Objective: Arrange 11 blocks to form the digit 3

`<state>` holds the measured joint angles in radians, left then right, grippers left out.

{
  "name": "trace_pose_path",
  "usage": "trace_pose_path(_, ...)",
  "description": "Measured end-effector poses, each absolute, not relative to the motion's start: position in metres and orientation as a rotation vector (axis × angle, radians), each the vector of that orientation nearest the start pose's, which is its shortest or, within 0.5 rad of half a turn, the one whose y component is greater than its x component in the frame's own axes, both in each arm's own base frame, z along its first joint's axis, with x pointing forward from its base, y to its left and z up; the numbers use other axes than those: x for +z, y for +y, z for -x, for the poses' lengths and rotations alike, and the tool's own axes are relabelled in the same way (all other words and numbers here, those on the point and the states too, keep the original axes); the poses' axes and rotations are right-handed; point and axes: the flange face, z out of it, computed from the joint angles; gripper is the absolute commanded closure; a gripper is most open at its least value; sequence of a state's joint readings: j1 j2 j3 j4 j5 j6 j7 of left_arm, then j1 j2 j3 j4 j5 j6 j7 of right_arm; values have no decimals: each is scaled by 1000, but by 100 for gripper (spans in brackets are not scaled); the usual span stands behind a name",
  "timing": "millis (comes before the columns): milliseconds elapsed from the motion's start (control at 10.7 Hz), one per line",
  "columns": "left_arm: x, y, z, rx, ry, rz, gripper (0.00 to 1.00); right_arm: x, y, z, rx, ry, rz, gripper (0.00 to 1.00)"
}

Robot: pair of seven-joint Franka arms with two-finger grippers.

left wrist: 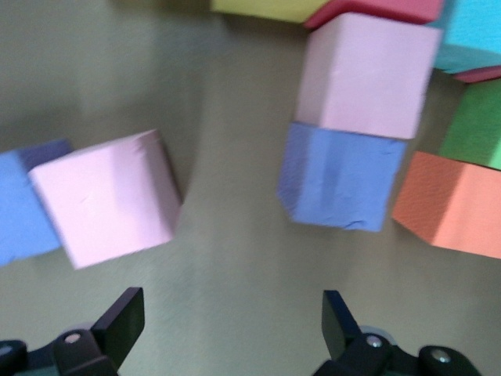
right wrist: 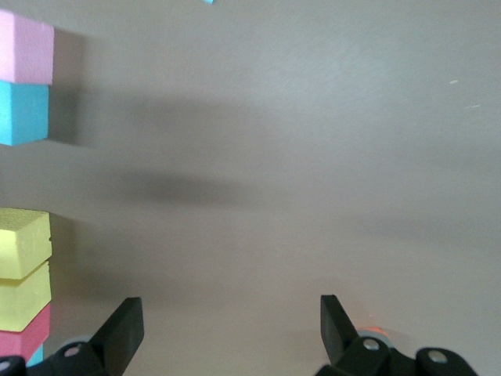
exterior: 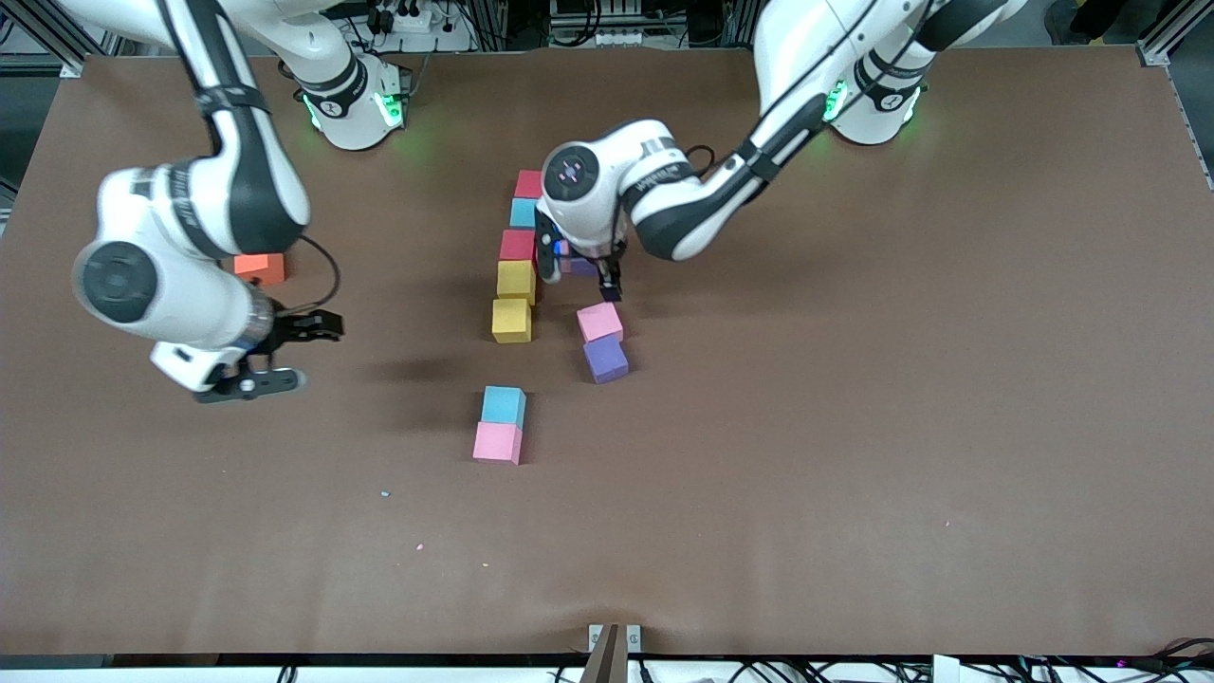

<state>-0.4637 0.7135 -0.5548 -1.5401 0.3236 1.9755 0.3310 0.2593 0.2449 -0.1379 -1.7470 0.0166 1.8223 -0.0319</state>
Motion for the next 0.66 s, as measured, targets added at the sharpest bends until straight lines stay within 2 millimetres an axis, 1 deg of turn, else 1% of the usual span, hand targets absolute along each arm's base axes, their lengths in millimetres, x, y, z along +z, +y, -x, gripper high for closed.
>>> trace_pose_path(94,266,-534,-433,251,1951,2471,0,440,71,-605,215,-215,3146,0)
trace_pose_path(188,265,-534,-441,219,1885,2535,0,462,63,-602,162,-196,3145,0)
trace_pose_path(282,257,-537,-445,195,1852,2583,0,483,54,-598,120,-175,3142,0)
trace_pose_path(469,233,-540,-449,178,1780,2666,0,523,36,-591,80,-134,3139,0)
trace_pose_path(563,225,-540,-452,165,1754,2692,0,546,25,-588,80,-126,3138,0)
trace_pose_path(657,225,-540,-457,135,1746,2706,0,566,17,-586,78,-134,3136,0)
